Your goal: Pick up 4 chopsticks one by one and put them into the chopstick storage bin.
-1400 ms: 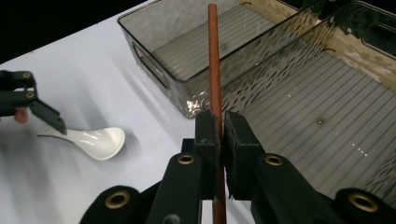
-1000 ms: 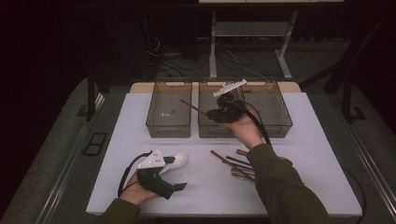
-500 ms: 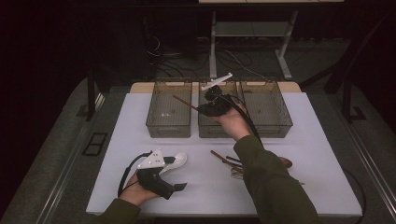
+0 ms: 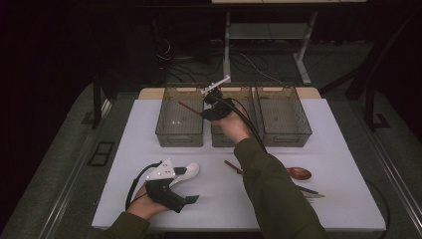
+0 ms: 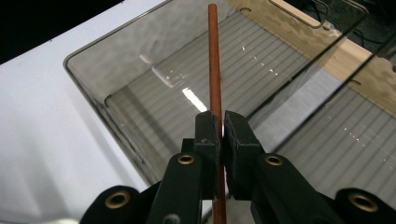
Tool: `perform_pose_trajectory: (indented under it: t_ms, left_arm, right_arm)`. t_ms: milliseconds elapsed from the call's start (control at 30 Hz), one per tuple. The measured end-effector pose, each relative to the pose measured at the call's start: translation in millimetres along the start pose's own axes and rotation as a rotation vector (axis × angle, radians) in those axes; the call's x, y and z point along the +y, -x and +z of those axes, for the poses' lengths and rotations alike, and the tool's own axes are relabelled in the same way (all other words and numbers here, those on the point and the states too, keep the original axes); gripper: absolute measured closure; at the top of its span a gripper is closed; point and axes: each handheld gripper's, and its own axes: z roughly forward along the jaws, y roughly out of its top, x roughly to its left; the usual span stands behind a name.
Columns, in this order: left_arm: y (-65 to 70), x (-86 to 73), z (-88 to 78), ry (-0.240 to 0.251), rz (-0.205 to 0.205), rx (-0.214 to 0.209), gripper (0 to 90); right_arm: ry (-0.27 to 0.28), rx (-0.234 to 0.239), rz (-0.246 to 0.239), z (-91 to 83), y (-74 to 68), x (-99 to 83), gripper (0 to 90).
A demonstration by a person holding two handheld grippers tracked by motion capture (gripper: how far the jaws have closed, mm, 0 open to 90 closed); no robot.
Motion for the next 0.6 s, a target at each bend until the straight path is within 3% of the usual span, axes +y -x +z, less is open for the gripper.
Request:
perform_pose_trajectory:
  t_ms: [500, 600]
  left_arm:
    - [0.4, 0.2, -0.6, 0.017, -0.006, -0.005, 0.0]
    - [0.7, 0.2, -0.7, 0.010, -0.004, -0.010, 0.0]
  right_arm:
    - [-0.038, -0.020, 0.011, 35.6, -11.3, 22.3, 84.5]
    - [-0.066, -0.034, 0.001, 47.7, -16.1, 27.2, 84.5]
